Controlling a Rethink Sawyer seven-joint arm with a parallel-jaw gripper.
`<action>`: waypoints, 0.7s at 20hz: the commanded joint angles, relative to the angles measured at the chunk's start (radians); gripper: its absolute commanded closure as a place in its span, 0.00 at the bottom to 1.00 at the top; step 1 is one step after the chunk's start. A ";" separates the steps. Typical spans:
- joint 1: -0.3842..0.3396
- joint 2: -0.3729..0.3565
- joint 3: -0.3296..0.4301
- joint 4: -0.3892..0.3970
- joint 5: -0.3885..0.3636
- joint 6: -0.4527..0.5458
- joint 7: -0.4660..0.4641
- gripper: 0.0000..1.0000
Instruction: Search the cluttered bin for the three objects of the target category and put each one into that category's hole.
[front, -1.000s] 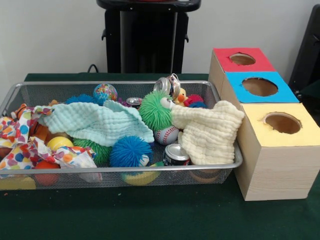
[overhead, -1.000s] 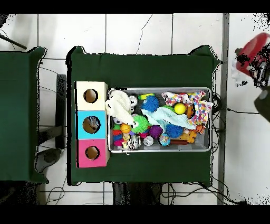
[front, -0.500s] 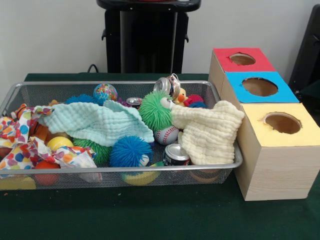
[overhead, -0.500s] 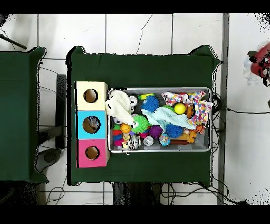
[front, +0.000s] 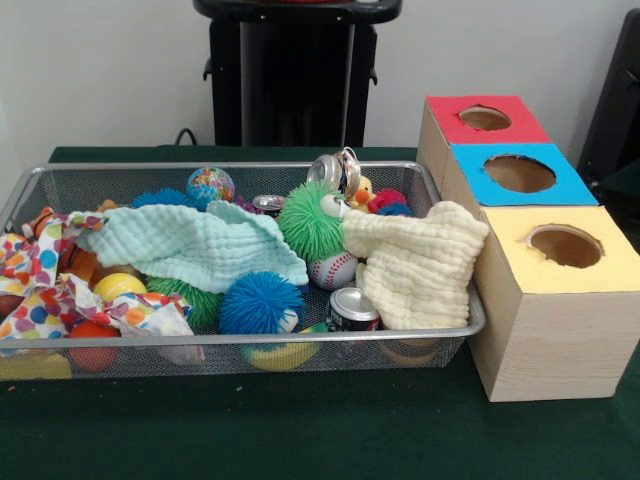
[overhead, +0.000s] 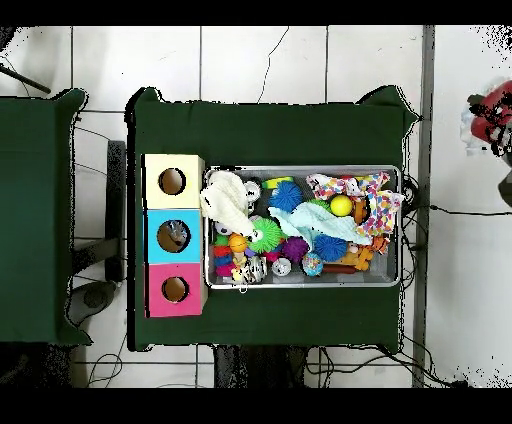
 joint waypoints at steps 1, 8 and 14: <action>-0.021 0.047 0.078 0.180 -0.003 -0.051 -0.325 1.00; -0.042 0.053 0.102 0.215 -0.008 -0.097 -0.322 1.00; -0.063 0.056 0.126 0.242 -0.014 -0.127 -0.314 1.00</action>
